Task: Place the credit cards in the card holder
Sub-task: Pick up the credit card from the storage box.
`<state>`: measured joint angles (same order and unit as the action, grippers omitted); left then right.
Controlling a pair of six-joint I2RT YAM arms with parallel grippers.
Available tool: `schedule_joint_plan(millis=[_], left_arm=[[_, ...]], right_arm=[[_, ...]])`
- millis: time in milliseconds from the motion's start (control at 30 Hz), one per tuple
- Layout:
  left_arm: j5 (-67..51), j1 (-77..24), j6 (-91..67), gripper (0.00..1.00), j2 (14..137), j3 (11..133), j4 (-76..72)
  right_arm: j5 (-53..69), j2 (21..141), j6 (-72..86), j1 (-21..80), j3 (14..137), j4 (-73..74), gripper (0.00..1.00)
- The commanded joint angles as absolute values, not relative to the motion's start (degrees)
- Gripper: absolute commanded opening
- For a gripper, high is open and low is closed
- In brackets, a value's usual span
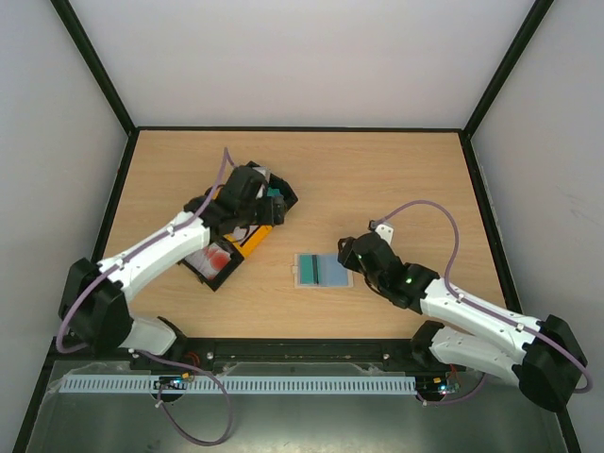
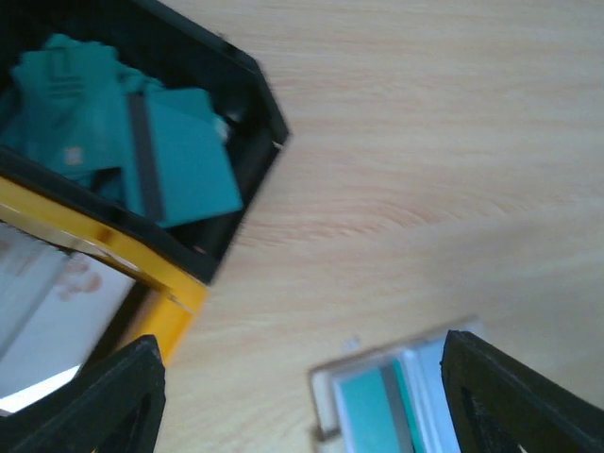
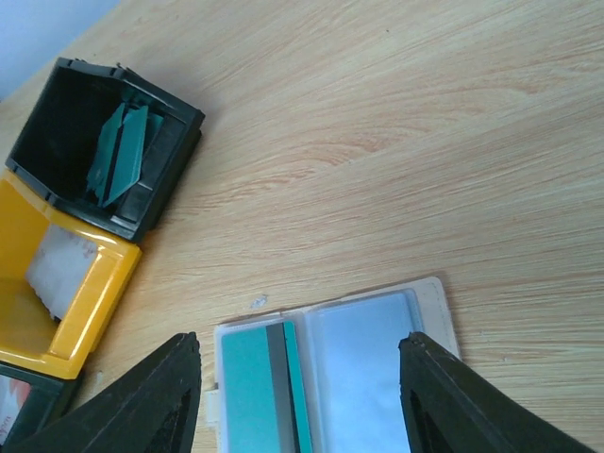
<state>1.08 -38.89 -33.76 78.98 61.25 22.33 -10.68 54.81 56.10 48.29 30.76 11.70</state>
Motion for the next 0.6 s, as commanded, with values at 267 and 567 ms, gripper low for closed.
schedule_joint_plan(millis=[267, 567], left_arm=[[5.64, -31.29, -26.13, 0.60, 100.08, 76.91, 28.84], [13.70, -30.17, -25.36, 0.41, 111.29, 85.37, 30.01]], right_arm=[[-7.31, 61.25, 53.32, 47.94, 29.40, 4.60, 0.57], [8.08, 76.80, 55.17, 43.48, 35.71, -14.30, 0.51]])
